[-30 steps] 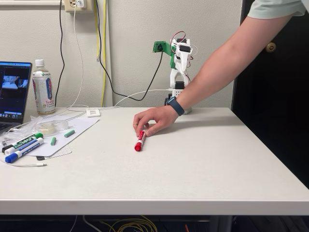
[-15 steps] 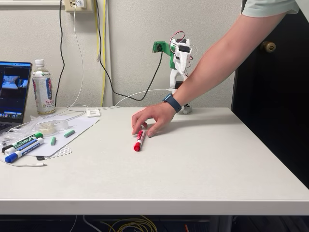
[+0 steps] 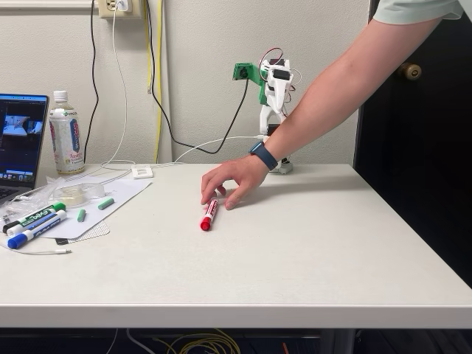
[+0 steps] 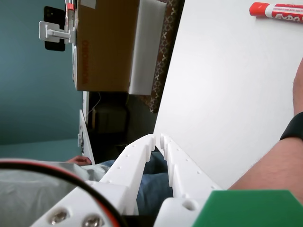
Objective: Pick up the red marker.
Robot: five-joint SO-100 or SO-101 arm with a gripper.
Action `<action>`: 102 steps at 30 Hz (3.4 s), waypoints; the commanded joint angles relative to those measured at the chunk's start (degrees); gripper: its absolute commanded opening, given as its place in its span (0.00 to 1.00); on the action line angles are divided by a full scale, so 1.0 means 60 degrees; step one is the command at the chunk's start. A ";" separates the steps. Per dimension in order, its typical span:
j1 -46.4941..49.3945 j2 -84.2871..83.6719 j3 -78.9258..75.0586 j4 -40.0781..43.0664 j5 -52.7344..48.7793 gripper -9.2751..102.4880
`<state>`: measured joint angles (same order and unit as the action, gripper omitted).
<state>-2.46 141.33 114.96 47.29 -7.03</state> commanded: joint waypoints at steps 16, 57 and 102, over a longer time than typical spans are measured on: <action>0.1479 -0.0366 -0.0146 -0.0205 -0.0645 0.09; 0.3530 -0.8687 -0.4497 -0.0454 -1.1440 0.09; 0.3984 -1.9893 -2.1240 0.7251 -1.4795 0.28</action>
<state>21.97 21.18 -9.67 89.91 -95.01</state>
